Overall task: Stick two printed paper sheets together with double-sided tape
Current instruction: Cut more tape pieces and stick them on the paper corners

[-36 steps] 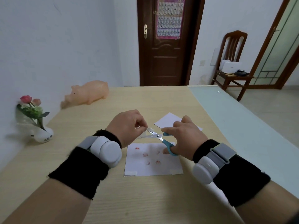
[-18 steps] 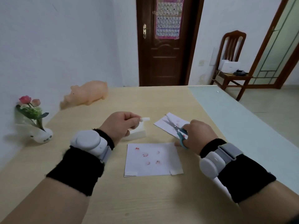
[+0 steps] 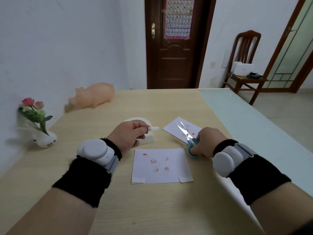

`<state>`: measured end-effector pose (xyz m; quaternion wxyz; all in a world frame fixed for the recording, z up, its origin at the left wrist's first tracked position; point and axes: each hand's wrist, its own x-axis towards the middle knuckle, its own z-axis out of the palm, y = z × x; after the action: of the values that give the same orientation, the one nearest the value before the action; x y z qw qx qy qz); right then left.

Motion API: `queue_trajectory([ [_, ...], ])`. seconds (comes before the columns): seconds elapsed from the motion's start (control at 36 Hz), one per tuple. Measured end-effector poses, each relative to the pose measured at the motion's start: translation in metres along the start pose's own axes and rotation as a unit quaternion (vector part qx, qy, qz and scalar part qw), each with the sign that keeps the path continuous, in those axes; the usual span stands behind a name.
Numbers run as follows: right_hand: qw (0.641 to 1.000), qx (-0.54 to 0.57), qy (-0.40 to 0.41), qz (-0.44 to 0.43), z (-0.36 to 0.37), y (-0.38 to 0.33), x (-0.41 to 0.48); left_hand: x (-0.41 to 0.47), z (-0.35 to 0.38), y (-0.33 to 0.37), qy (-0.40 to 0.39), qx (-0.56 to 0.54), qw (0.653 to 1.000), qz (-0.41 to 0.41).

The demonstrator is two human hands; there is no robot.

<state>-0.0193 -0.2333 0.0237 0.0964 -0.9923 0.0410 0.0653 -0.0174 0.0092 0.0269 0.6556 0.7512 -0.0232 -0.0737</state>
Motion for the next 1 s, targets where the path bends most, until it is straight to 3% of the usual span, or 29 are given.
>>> queue_trajectory([
  [0.28,0.998,-0.056,0.031,0.007,0.001,-0.001,-0.003,-0.003,-0.002,0.0,-0.004,-0.003,1.0,0.002],
  [0.47,0.999,-0.023,0.045,0.014,-0.003,-0.002,-0.009,-0.006,-0.008,0.004,0.0,-0.039,0.999,-0.011],
  [0.58,0.971,0.172,0.159,-0.039,-0.007,-0.013,-0.016,-0.008,-0.006,0.004,-0.006,-0.034,0.999,-0.018],
  [0.67,0.905,0.412,0.083,-0.063,-0.008,-0.033,-0.021,-0.01,-0.003,0.004,-0.007,-0.028,0.999,-0.018],
  [0.72,0.854,0.516,0.032,-0.054,-0.006,-0.045,-0.022,-0.011,-0.002,0.003,-0.008,-0.023,1.0,-0.02],
  [0.81,0.814,0.579,-0.013,-0.042,0.001,-0.057,-0.021,-0.013,-0.002,0.002,-0.01,-0.022,0.999,-0.027],
  [1.0,0.807,0.586,-0.04,-0.056,0.014,-0.072,-0.021,-0.017,-0.007,0.0,-0.01,-0.024,0.999,-0.029],
])
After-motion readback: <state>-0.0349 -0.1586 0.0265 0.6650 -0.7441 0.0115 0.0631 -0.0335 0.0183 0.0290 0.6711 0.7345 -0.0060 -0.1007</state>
